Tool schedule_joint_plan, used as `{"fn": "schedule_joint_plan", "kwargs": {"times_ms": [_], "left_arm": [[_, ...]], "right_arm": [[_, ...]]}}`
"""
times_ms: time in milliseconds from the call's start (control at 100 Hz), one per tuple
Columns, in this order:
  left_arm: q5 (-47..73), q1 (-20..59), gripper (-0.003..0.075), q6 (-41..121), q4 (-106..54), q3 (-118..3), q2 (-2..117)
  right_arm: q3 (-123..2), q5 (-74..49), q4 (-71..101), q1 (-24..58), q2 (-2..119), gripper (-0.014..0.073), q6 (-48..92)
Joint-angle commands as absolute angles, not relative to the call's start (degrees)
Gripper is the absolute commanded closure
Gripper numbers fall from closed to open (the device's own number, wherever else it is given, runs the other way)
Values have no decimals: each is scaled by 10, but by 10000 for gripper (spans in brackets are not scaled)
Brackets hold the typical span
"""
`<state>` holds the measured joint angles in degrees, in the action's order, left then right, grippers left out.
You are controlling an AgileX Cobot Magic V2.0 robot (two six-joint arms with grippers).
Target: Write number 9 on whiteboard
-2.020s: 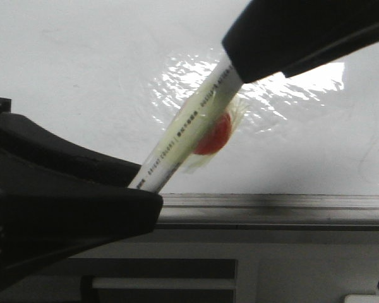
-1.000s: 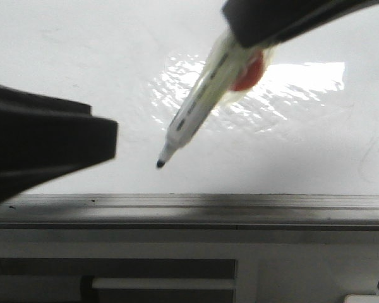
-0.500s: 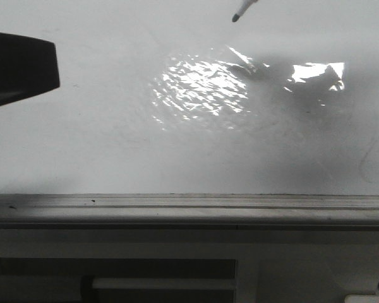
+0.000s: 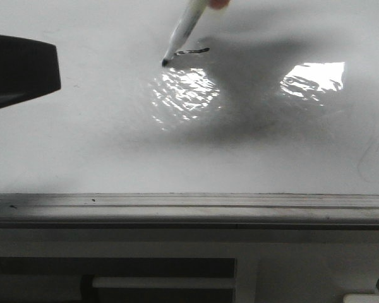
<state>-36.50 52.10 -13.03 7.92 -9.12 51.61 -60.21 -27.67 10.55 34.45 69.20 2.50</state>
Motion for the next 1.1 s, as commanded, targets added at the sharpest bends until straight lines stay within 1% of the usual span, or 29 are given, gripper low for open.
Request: {"fn": "schedule_joint_plan", "kwargs": {"times_ms": [0,120,290,440,520,600,710,830,920,1000,1090], "left_arm": [[-406,524,386,-129,70,-105,515],[-406,524,386,-129,70,-105,515],[-406,524,386,-129,70,-105,516],[-406,524,386,-129,70,-105,516],[-406,524,386,-129,70,-105,516],[-406,524,386,-129,70,-105,516],[-405,524,386,-128,75,-105,516],[-405,524,386,-128,78,-105,516],[-404,524,386,-128,118,-107,522],[-402,524,386,-128,174,-115,546],[-402,524,386,-128,180,-134,583]], "right_arm": [[-600,-271,78,351,686,654,39],[-601,-281,66,333,659,655,39],[-643,-308,57,297,648,655,39],[-648,-310,55,294,651,655,39],[-625,-334,61,296,654,655,38],[-574,-337,96,298,651,655,38],[-520,-318,118,317,646,655,38],[-527,-298,126,345,625,655,38],[-537,-303,144,363,610,655,38],[-538,-305,169,379,608,655,38],[-538,-305,180,400,610,655,38]]}}
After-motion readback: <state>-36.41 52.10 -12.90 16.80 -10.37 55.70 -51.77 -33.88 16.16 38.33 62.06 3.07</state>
